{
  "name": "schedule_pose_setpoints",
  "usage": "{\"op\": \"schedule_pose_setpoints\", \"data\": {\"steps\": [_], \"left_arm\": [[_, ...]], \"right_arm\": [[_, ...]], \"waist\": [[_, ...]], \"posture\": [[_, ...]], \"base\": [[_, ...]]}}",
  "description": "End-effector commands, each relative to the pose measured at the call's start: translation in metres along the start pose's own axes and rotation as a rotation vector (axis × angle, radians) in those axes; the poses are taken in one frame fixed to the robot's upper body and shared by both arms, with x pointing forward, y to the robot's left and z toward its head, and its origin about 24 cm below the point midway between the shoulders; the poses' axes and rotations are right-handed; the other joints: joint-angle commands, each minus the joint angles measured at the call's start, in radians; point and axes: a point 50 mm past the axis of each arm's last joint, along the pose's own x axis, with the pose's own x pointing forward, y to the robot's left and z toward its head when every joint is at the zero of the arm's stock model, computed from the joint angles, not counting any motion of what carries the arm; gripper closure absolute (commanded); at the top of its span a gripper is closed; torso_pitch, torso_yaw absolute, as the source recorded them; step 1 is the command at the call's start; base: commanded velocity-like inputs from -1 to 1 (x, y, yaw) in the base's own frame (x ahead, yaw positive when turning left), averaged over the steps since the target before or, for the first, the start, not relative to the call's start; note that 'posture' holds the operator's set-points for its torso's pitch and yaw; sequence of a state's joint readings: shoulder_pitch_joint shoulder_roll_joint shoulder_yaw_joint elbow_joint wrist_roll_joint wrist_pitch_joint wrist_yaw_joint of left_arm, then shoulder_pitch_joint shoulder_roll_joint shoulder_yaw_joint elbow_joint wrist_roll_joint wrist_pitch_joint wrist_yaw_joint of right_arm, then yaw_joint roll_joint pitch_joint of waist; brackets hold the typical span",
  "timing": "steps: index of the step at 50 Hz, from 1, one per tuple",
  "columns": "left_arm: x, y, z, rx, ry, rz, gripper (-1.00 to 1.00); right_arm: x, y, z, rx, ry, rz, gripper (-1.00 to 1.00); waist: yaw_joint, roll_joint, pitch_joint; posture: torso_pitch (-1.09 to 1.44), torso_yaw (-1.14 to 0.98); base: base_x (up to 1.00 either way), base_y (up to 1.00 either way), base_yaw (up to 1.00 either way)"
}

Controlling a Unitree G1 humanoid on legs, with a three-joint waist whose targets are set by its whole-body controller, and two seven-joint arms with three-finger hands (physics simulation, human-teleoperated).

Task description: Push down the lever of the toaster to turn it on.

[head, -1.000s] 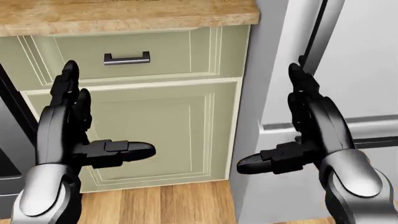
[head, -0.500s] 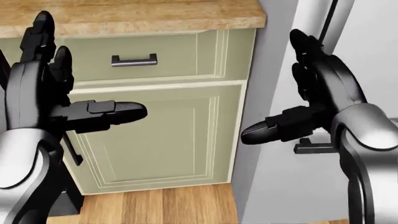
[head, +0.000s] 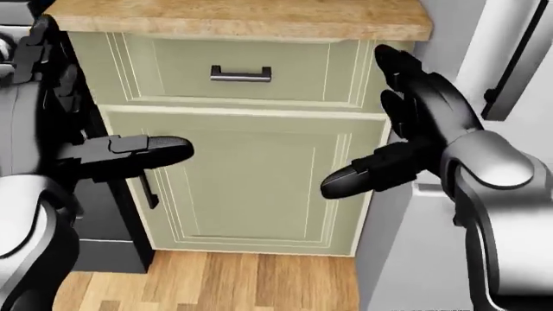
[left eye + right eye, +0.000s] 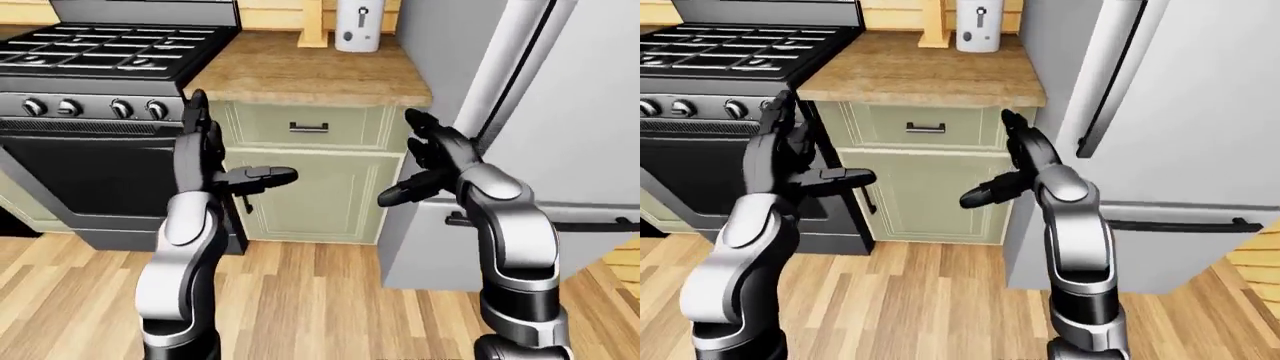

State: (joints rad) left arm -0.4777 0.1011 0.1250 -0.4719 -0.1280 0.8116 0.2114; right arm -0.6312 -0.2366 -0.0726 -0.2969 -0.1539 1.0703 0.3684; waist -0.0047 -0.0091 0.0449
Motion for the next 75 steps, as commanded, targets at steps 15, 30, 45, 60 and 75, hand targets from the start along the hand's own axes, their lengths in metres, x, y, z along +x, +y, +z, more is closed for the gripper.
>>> {"op": "schedule_pose_setpoints", "data": {"steps": [15, 30, 45, 60, 75], "left_arm": [[-0.002, -0.013, 0.042, -0.006, -0.130, -0.077, -1.00], [-0.003, -0.015, 0.045, 0.002, -0.139, -0.085, -1.00], [-0.004, -0.014, 0.046, 0.001, -0.141, -0.085, -1.00], [-0.004, -0.014, 0.046, 0.000, -0.141, -0.083, -1.00], [-0.003, -0.013, 0.046, 0.000, -0.141, -0.081, -1.00]], "right_arm": [[-0.011, -0.018, 0.030, -0.021, -0.103, -0.081, -1.00], [-0.007, -0.019, 0.034, -0.023, -0.119, -0.077, -1.00], [-0.009, -0.019, 0.034, -0.021, -0.121, -0.081, -1.00], [-0.008, -0.019, 0.035, -0.022, -0.122, -0.080, -1.00], [0.000, -0.016, 0.039, -0.023, -0.125, -0.063, -1.00]], "waist": [[0.008, 0.007, -0.027], [0.011, 0.011, -0.029], [-0.004, 0.053, -0.015], [0.024, -0.065, -0.035], [0.000, 0.079, -0.029]], "posture": [[0.00, 0.00], [0.00, 0.00], [0.00, 0.00], [0.00, 0.00], [0.00, 0.00]], "base": [[0.07, 0.00, 0.00], [0.16, 0.00, 0.00], [0.24, 0.00, 0.00], [0.28, 0.00, 0.00], [0.28, 0.00, 0.00]]}}
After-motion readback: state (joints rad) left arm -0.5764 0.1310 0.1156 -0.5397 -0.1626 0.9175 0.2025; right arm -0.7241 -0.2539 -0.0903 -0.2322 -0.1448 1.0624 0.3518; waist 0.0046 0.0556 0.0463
